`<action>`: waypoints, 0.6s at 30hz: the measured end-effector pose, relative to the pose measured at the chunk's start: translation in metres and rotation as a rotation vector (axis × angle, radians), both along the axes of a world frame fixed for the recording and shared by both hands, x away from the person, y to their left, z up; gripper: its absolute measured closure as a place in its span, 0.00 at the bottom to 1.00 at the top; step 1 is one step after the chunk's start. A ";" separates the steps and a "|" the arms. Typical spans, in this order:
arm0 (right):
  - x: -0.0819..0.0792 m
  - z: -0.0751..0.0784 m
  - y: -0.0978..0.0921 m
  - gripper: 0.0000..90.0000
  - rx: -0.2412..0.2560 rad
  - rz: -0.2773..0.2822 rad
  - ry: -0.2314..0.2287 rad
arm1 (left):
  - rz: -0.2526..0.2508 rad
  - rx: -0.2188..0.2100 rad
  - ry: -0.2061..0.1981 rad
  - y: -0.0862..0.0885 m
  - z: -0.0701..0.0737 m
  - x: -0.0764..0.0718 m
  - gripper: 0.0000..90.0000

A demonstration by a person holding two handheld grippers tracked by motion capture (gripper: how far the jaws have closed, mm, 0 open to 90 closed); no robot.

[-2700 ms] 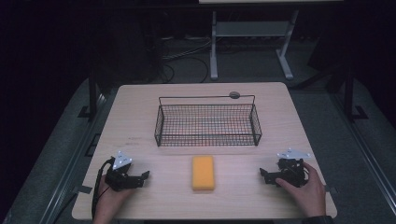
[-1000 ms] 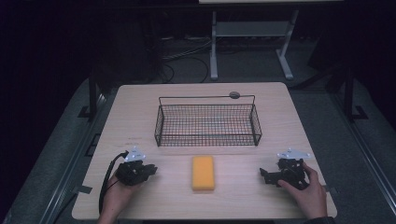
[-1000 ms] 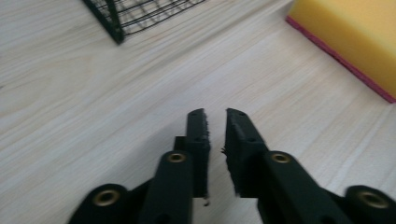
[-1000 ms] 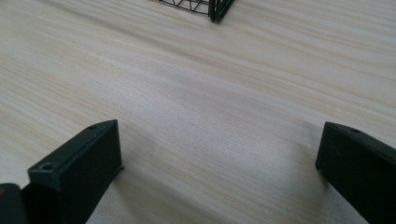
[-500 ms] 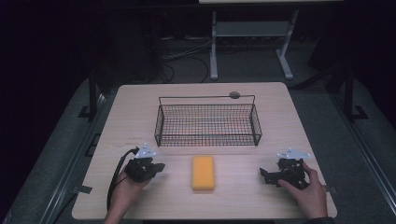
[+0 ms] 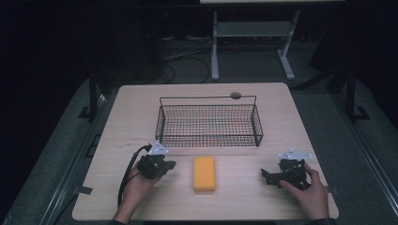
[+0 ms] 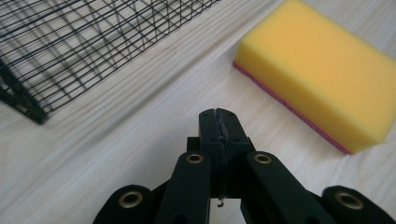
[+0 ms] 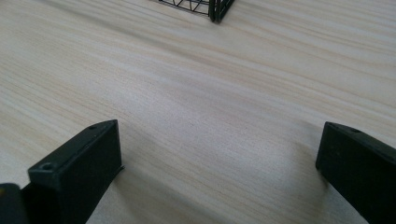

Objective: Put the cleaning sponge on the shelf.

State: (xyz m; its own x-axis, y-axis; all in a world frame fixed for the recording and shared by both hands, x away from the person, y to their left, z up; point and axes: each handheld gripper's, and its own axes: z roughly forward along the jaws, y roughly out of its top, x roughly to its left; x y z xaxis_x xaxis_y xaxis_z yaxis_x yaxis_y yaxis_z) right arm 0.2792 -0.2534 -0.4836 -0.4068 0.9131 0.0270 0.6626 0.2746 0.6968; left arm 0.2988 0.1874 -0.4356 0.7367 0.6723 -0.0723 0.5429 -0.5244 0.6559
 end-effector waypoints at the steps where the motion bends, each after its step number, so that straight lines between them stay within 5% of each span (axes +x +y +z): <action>1: 0.000 0.000 0.000 0.00 0.000 0.000 0.000 | -0.006 0.001 -0.001 -0.003 0.000 0.002 1.00; 18: 0.000 0.000 0.000 0.00 0.000 0.000 0.000 | -0.059 0.003 0.001 -0.037 -0.004 0.015 1.00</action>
State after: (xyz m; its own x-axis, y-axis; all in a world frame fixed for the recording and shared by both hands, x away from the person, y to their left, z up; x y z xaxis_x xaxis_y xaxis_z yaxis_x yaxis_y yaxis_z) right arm 0.2792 -0.2535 -0.4836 -0.4071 0.9130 0.0265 0.6624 0.2751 0.6969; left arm 0.3140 0.1508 -0.4399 0.7747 0.6283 -0.0707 0.5117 -0.5574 0.6538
